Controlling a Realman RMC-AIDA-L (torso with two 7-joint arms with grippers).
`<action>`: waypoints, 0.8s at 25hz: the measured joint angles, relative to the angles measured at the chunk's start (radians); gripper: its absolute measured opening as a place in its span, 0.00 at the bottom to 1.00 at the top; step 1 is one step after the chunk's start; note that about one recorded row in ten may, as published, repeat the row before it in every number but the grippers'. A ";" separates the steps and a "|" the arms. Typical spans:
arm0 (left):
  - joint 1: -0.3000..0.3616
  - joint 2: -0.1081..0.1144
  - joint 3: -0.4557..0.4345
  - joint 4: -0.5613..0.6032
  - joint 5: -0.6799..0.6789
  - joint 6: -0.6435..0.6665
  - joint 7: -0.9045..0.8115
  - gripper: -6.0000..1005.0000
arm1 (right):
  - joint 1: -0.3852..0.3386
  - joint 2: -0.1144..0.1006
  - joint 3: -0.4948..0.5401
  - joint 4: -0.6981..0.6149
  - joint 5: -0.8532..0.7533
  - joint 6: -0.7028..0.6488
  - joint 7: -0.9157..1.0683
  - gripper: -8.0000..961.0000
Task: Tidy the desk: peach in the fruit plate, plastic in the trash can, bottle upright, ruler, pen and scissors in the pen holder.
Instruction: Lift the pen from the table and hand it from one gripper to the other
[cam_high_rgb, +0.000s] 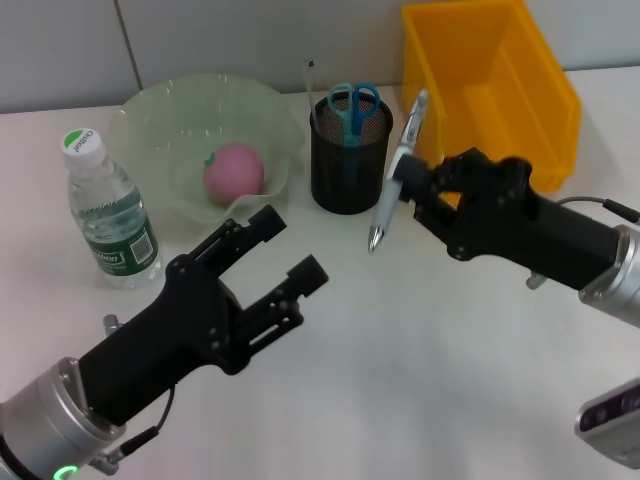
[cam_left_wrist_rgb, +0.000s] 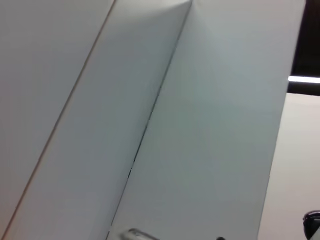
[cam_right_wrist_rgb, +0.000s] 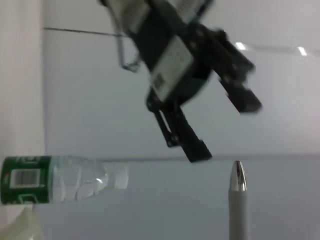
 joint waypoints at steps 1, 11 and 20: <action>0.003 0.000 0.008 0.012 0.000 -0.005 0.025 0.75 | 0.003 0.001 0.001 0.013 0.019 0.006 0.041 0.13; 0.022 -0.001 0.045 0.110 -0.005 -0.108 0.305 0.74 | 0.001 0.019 -0.008 0.027 0.052 0.042 0.721 0.13; 0.015 0.001 0.019 0.105 -0.007 -0.119 0.369 0.74 | -0.011 0.013 -0.023 -0.103 -0.164 0.013 1.428 0.13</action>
